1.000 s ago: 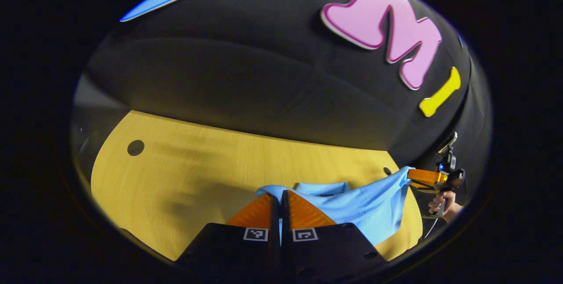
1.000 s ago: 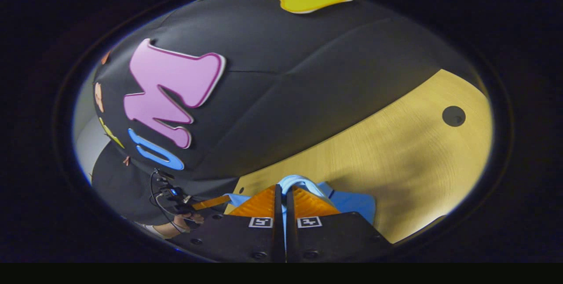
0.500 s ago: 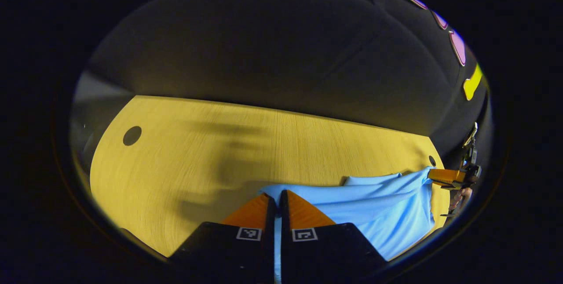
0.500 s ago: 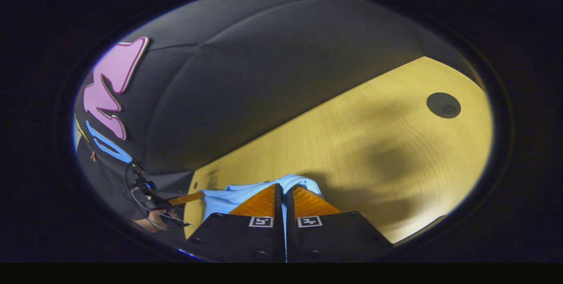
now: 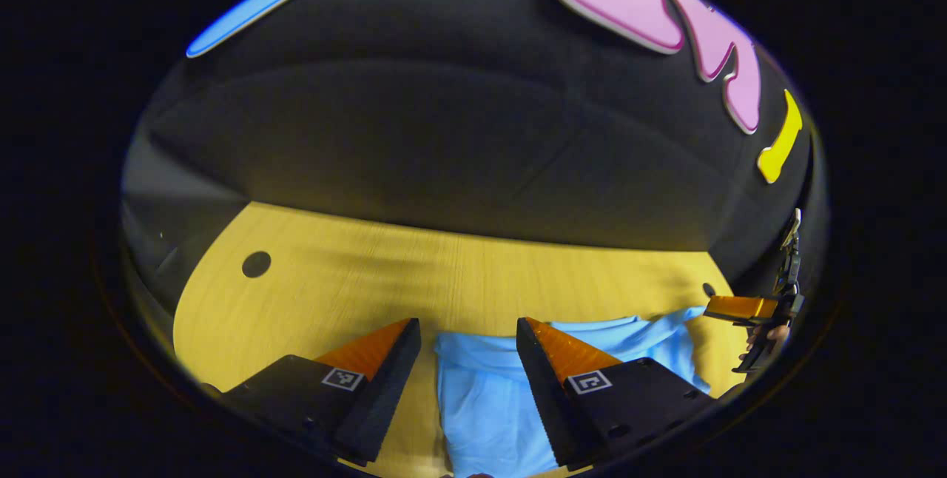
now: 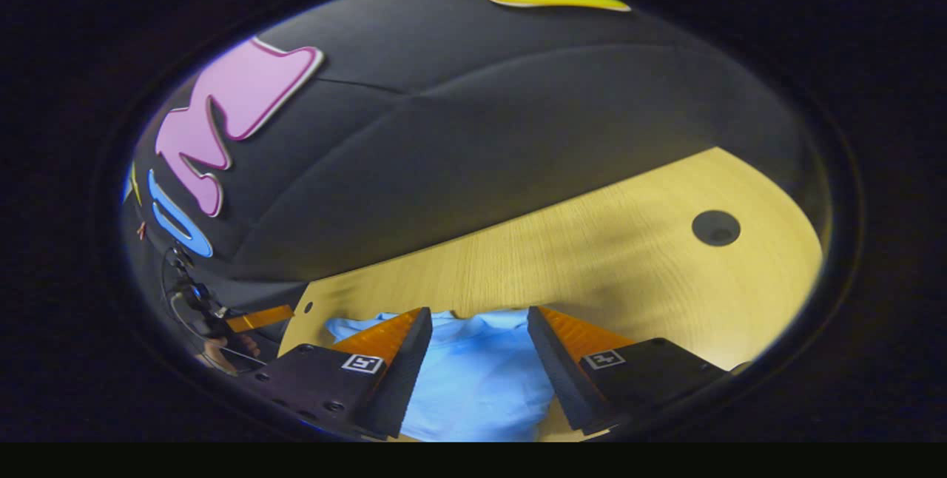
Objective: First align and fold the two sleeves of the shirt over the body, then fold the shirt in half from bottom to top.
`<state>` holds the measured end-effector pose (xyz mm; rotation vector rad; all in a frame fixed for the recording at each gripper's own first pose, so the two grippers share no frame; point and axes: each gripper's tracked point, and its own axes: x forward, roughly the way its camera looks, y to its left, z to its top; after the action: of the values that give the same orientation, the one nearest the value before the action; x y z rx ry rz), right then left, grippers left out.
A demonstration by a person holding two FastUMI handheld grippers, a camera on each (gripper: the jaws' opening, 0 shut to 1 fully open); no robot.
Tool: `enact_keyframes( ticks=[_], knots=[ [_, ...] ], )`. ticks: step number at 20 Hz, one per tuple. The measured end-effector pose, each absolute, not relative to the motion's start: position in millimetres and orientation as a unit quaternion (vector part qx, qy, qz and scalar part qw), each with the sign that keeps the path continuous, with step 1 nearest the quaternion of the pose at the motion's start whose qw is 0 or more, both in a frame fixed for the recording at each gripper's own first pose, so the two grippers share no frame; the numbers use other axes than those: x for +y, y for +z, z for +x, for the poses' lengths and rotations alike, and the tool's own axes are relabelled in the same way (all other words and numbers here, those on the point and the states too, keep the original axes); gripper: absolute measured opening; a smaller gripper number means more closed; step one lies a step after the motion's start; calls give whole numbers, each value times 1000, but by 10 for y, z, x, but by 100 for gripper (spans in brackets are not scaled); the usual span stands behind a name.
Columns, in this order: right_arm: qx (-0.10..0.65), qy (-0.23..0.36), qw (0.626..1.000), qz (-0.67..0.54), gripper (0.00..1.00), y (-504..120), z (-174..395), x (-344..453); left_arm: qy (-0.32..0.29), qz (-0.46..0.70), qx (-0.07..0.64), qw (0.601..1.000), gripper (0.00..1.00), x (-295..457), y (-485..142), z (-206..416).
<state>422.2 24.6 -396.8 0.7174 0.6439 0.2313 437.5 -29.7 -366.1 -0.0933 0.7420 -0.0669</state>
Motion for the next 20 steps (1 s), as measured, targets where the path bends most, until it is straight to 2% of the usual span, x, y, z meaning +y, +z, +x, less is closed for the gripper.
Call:
enact_keyframes(
  ticks=[1,3,6,8,9,10,16,20],
  knots=[
    [299,112,887,334,83,-3821,4181,238,-36,-43,348,936,85,-316,-3503,4339],
    [277,116,901,312,85,-3521,4083,212,-47,-40,318,946,85,-385,-3106,4224],
    [240,119,924,273,94,-3010,3859,127,-65,-35,270,960,85,-528,-2477,3997],
    [208,113,939,248,95,-2589,3667,69,-85,-32,239,967,85,-579,-2043,3765],
    [194,112,945,239,87,-2395,3529,89,-99,-37,224,969,85,-657,-1844,3628],
    [181,113,949,233,96,-2173,3372,79,-112,-41,210,970,85,-701,-1642,3483],
    [95,109,966,214,96,-984,2265,-11,-153,-21,139,978,85,-838,-608,2388],
    [58,103,970,212,96,-512,1561,-89,-169,-12,114,979,85,-919,-201,1609]
  ],
)
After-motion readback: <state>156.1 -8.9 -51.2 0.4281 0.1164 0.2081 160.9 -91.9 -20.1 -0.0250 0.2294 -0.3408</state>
